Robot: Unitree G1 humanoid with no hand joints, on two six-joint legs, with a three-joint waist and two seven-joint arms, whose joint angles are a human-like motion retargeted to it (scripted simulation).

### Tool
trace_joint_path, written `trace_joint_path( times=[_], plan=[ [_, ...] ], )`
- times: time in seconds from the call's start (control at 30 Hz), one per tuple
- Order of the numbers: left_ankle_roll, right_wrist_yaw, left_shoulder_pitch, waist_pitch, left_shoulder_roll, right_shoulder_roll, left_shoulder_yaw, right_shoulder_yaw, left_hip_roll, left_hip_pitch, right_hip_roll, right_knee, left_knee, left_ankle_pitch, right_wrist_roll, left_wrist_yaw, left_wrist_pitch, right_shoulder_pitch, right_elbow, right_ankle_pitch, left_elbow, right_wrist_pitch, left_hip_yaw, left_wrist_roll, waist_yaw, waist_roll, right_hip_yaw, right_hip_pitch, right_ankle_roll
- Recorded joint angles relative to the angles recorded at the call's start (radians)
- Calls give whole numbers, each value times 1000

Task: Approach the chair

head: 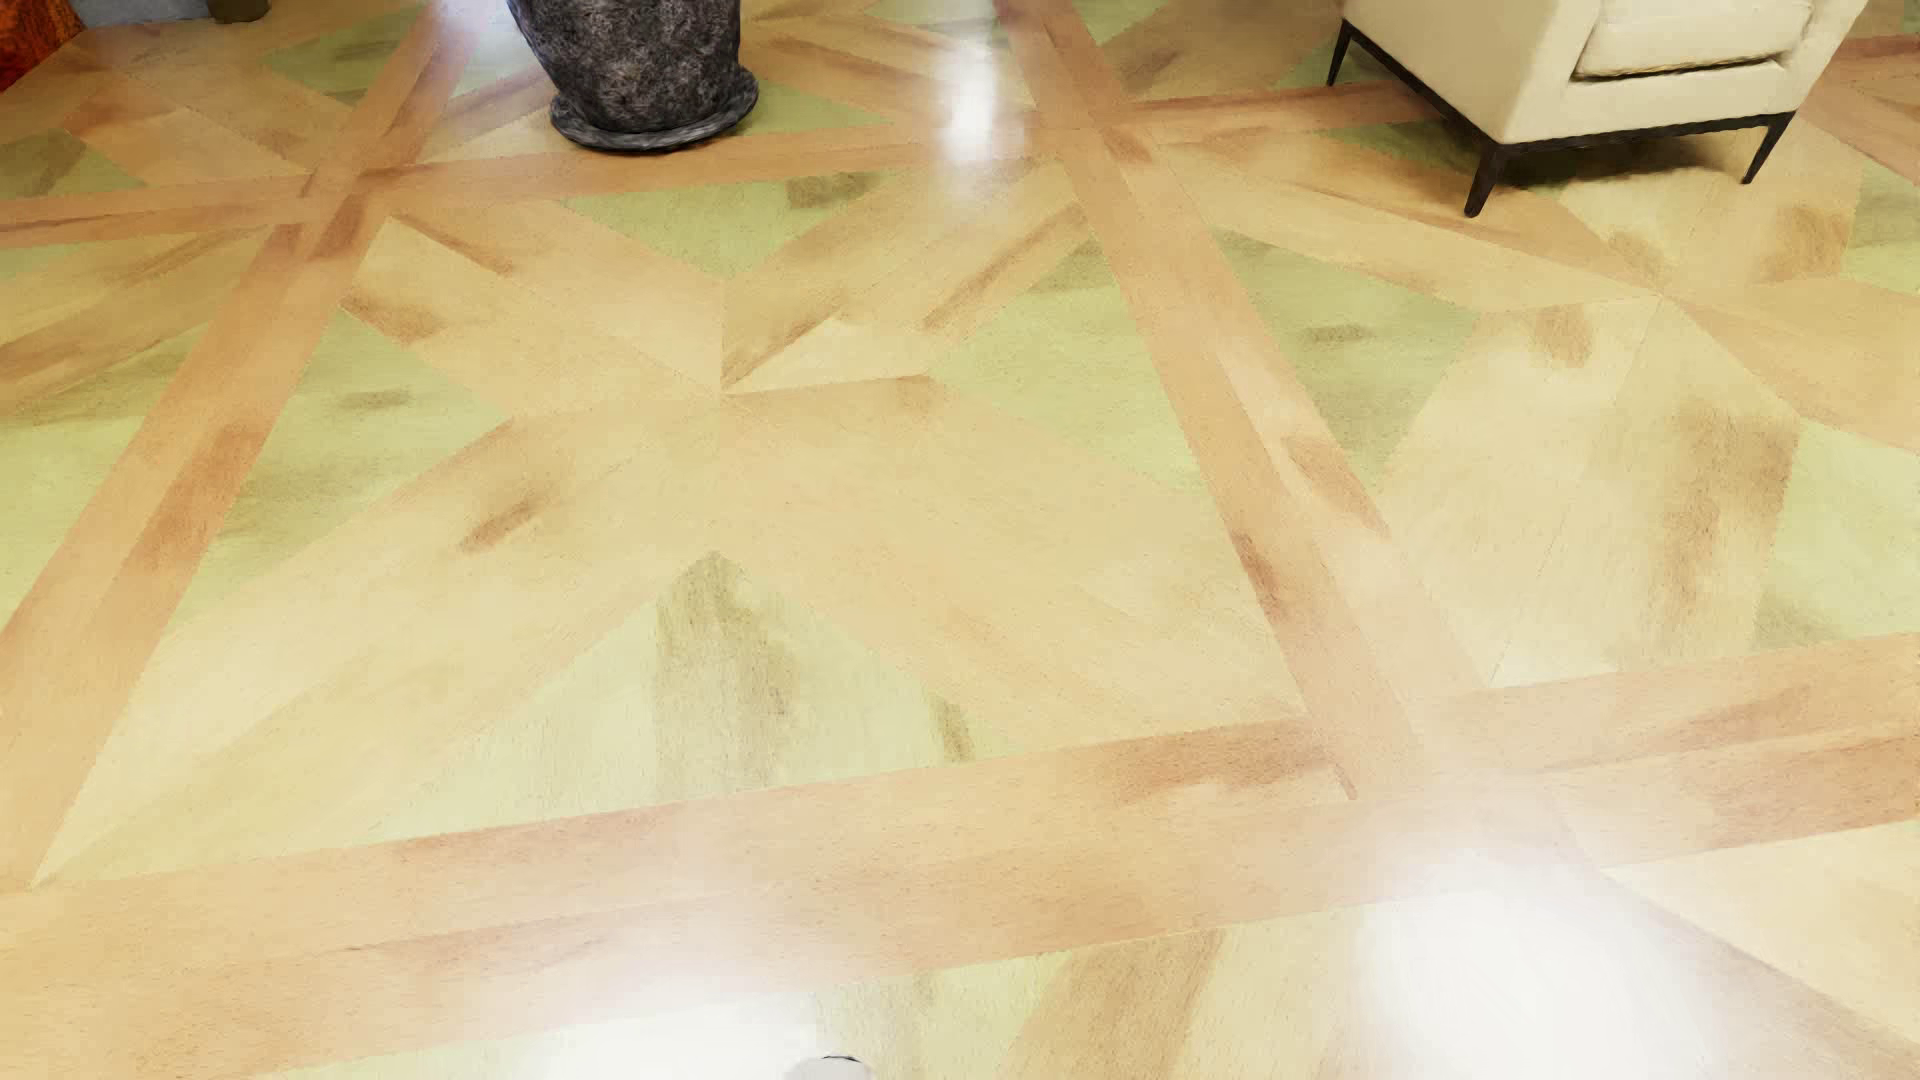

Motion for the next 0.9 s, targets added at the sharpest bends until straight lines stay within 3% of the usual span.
trace_joint_path(
  times=[0.03, 0.07, 0.1, 0.13, 0.17, 0.2, 0.23, 0.27, 0.3, 0.33, 0.37, 0.4, 0.47, 0.53, 0.6, 0.7, 0.8, 0.87, 0.9],
  plan=[
    [0, 0, 7, -1, 14, -11, 14, 22, 6, 2, -11, -16, -199, 32, 0, 0, 0, -33, -27, -42, 20, 0, 0, 0, 40, -11, 0, 53, 0],
    [0, 0, 15, -4, 29, -23, 26, 43, 11, 18, -19, -23, -376, -8, 0, 0, 0, -69, -53, -91, 44, 0, 0, 0, 77, -15, 0, 100, 0],
    [0, 0, 22, -6, 44, -35, 34, 62, 20, 40, -22, -20, -514, -129, 0, 0, 0, -112, -82, -145, 70, 0, 0, 0, 115, -14, 0, 142, 0],
    [0, 0, 27, -8, 60, -49, 37, 82, 32, 70, -24, -11, -485, -389, 0, 0, 0, -159, -112, -203, 99, 0, 0, 0, 156, -8, 0, 179, 0],
    [0, 0, 39, -8, 79, -48, 37, 89, 48, 62, -25, 6, -707, -33, 0, 0, 0, -219, -154, -260, 119, 0, 0, 0, 193, 8, 0, 225, 0],
    [0, 0, 54, -7, 98, -43, 39, 90, 65, 47, -27, 23, -823, 150, 0, 0, 0, -276, -200, -307, 136, 0, 0, 0, 228, 24, 0, 272, 0],
    [0, 0, 70, -6, 116, -27, 44, 79, 83, 22, -31, 46, -687, -31, 0, 0, 0, -325, -256, -321, 149, 0, 0, 0, 264, 40, 0, 320, 0],
    [0, 0, 87, -8, 134, 0, 54, 60, 100, -3, -41, 85, -527, -176, 0, 0, 0, -359, -319, -264, 159, 0, 0, 0, 300, 51, 0, 354, 0],
    [0, 0, 103, -6, 150, 38, 71, 40, 116, -26, -64, 157, -483, -34, 0, 0, 0, -378, -382, -91, 174, 0, 0, 0, 336, 49, 0, 364, 0],
    [0, 0, 120, 7, 166, 88, 101, 19, 137, -46, -100, 267, -421, 171, 0, 0, 0, -380, -446, 228, 192, 0, 0, 0, 370, 37, 0, 365, 0],
    [0, 0, 95, 34, 176, 121, 100, 39, 104, -54, -182, 430, -372, 235, 0, 0, 0, -385, -482, 527, 231, 0, 0, 0, 399, 16, 0, 298, 0],
    [0, 0, 72, 54, 183, 143, 98, 80, 71, -50, -253, 575, -332, 268, 0, 0, 0, -387, -519, 682, 257, 0, 0, 0, 429, 6, 0, 226, 0],
    [0, 0, 46, 50, 167, 137, 117, 236, 31, 10, -324, 742, -307, 217, 0, 0, 0, -393, -600, 693, 234, 0, 0, 0, 499, 36, 0, 55, 0],
    [0, 0, 53, 32, 122, 130, 155, 270, 10, 76, -334, 551, -317, 60, 0, 0, 0, -340, -619, 505, 116, 0, 0, 0, 481, 58, 0, 11, 0],
    [0, 0, 41, 8, 80, 142, 141, 207, -7, 114, -342, 241, -329, -114, 0, 0, 0, -254, -560, 467, 19, 0, 0, 0, 416, 59, 0, 26, 0],
    [0, 0, -81, -32, -16, 132, 46, 78, -32, 104, -419, -59, -352, -270, 0, 0, 0, -121, -355, 382, 38, 0, 0, 0, 342, 33, 0, 16, 0],
    [0, 0, -150, -56, -134, 94, 15, 68, -16, 80, -435, -63, -398, -317, 0, 0, 0, -15, -35, 381, -6, 0, 0, 0, 271, 45, 0, -61, 0],
    [0, 0, -141, -76, -162, 67, -66, 117, -20, 88, -392, -6, -476, -321, 0, 0, 0, 54, 153, 416, -147, 0, 0, 0, 152, 71, 0, -77, 0],
    [0, 0, -137, -87, -148, 55, -114, 124, -41, 108, -350, 10, -495, -378, 0, 0, 0, 109, 166, 398, -230, 0, 0, 0, 69, 92, 0, -72, 0]
  ],
)
